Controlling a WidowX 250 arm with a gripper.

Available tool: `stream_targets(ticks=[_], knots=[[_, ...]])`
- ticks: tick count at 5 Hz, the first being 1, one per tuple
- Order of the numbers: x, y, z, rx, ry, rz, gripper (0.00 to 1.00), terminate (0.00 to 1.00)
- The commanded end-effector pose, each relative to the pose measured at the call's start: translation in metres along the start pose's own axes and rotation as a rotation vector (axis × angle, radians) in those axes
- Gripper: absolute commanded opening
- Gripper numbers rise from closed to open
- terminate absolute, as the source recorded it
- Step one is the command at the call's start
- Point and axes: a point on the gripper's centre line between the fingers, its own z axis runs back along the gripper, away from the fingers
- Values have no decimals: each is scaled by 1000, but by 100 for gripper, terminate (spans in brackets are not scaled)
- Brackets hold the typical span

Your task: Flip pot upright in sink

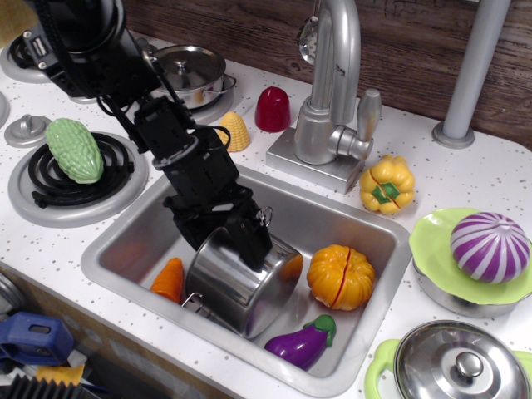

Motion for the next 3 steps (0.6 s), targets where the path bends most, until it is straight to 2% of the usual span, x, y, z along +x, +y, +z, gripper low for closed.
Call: stream_targets(ticks=[1, 2, 3], knots=[[2, -1, 2, 0, -19, -6, 0, 0], [1, -1, 1, -6, -22, -2, 0, 0], [-2, -10, 0, 182, -75, -9, 0, 0]])
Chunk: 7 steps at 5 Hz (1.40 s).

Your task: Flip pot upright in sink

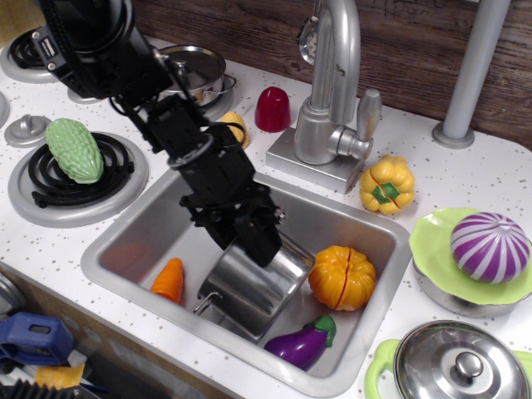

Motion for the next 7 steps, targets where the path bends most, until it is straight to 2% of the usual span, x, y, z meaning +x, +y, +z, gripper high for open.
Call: stream_targets(ticks=[1, 2, 3, 4, 7], knots=[[-4, -5, 1, 162, -48, 13, 0, 0], [-4, -8, 2, 251, -63, 0, 0, 0], [-5, -11, 1, 287, -76, 1, 0, 0], [-6, -9, 1, 265, -83, -12, 100, 0], [-6, -9, 1, 265, -83, -12, 100, 0]])
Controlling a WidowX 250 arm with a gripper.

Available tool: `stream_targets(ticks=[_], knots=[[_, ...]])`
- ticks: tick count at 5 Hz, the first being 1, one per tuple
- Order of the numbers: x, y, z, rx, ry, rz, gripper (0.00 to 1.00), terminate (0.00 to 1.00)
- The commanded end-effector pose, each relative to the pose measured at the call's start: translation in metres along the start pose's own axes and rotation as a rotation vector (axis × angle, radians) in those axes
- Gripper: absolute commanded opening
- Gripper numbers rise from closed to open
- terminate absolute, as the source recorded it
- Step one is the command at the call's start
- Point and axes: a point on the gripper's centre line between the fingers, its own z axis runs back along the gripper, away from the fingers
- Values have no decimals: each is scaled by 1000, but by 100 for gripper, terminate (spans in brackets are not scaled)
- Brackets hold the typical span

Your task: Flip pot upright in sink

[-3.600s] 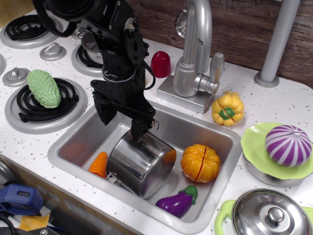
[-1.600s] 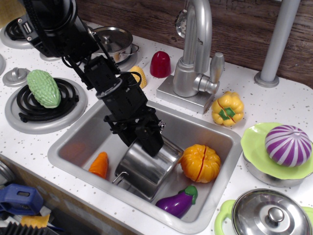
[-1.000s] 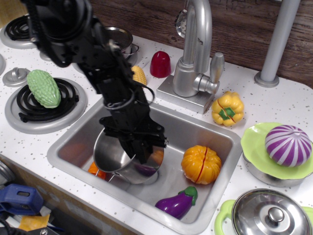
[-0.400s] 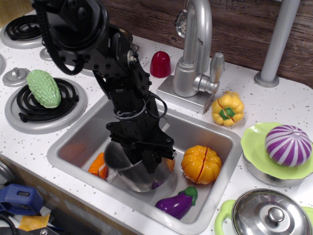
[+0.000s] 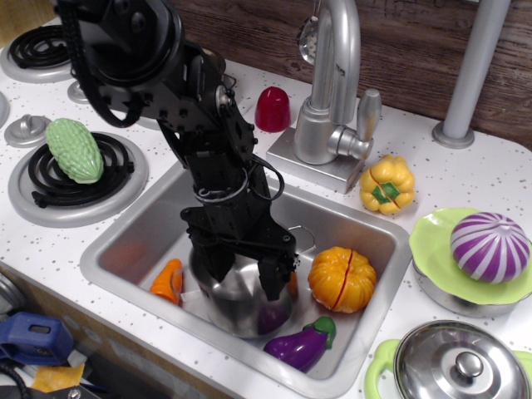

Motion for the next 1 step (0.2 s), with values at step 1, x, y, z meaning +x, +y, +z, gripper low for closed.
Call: stream_targets(ticks=[1], knots=[[8, 0, 10, 2, -51, -8, 100, 100]])
